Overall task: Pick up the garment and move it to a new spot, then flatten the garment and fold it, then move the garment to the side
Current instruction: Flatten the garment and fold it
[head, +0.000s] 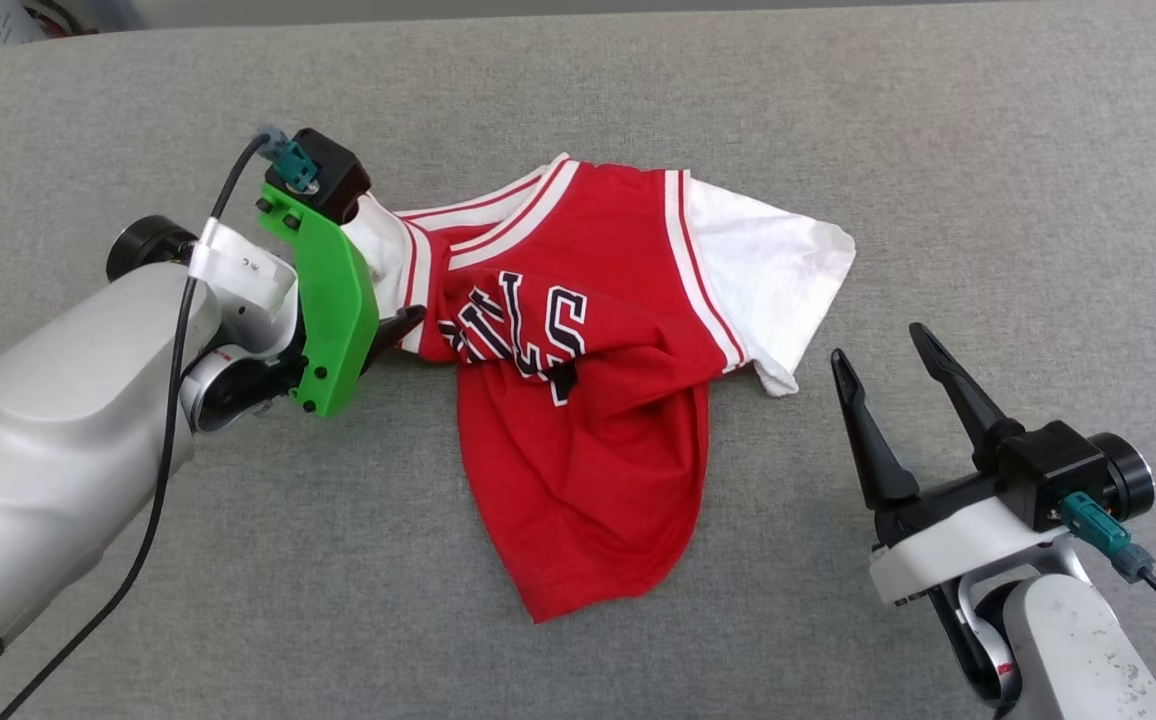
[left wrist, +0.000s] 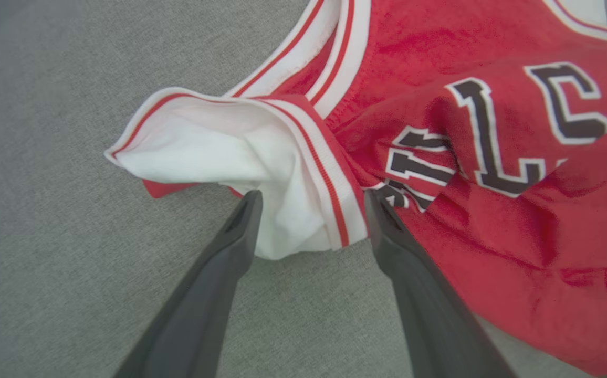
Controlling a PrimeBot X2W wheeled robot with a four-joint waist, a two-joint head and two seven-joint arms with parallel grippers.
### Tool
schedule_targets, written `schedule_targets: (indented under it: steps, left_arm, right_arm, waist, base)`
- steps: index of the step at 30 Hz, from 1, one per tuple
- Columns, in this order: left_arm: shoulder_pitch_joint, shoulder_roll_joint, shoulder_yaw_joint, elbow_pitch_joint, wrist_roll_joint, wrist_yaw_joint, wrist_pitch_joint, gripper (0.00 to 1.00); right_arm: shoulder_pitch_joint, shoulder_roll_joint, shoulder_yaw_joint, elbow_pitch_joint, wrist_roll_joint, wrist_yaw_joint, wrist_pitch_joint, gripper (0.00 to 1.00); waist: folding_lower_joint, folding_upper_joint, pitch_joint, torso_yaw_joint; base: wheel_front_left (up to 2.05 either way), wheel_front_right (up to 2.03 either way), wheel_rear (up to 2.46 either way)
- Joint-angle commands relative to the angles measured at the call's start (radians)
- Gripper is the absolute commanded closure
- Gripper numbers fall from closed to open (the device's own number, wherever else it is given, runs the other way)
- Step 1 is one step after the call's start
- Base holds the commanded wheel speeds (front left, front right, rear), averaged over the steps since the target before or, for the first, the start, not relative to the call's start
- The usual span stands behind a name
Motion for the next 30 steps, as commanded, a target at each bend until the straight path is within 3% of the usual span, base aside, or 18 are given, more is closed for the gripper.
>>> schedule_targets:
  steps: [1,6,7,8,9,17,23,30]
  left_arm:
    - [0.023,-0.014,-0.001,0.031,0.007,0.005,-0.013,0.0]
    - [0.069,-0.053,-0.004,0.125,0.007,0.005,-0.008,0.01]
    - [0.077,-0.059,-0.004,0.139,0.007,0.005,-0.014,0.51]
    - [0.083,-0.064,-0.004,0.15,0.007,0.005,-0.023,0.7]
    - [0.091,-0.069,-0.005,0.161,0.006,0.005,-0.03,1.0]
    - [0.111,-0.066,-0.007,0.158,0.044,0.004,-0.129,1.0]
    - [0.145,0.001,0.038,0.068,0.02,0.007,-0.278,1.0]
    - [0.298,0.097,0.084,-0.093,-0.042,0.104,-0.394,1.0]
  right_arm:
    - [-0.02,0.001,-0.002,0.0,0.003,-0.001,-0.008,0.0]
    - [-0.03,0.005,-0.005,0.009,0.0,-0.001,-0.013,0.0]
    - [-0.032,0.006,-0.006,0.01,0.0,-0.001,-0.014,0.0]
    - [-0.034,0.007,-0.006,0.012,-0.001,-0.001,-0.015,0.0]
    - [-0.036,0.008,-0.007,0.013,-0.001,-0.001,-0.016,0.0]
    - [-0.029,0.009,-0.014,0.03,-0.015,-0.001,-0.02,0.0]
    - [-0.008,0.011,-0.024,0.042,-0.019,-0.001,-0.021,0.0]
    - [0.027,0.015,-0.049,0.046,-0.018,-0.001,-0.022,0.0]
  waist:
    - [0.0001,0.0,0.025,-0.021]
    - [0.0001,0.0,0.042,-0.03]
    - [0.0001,0.0,0.045,-0.031]
    - [0.0001,0.0,0.047,-0.032]
    - [0.0001,0.0,0.048,-0.032]
    - [0.0001,0.0,0.025,-0.015]
    - [0.0001,0.0,-0.018,0.003]
    - [0.0001,0.0,-0.046,0.039]
  base:
    - [0.0,0.0,0.0]
    - [0.0,0.0,0.0]
    - [0.0,0.0,0.0]
    - [0.0,0.0,0.0]
    - [0.0,0.0,0.0]
    - [0.0,0.0,0.0]
    - [0.0,0.0,0.0]
    - [0.0,0.0,0.0]
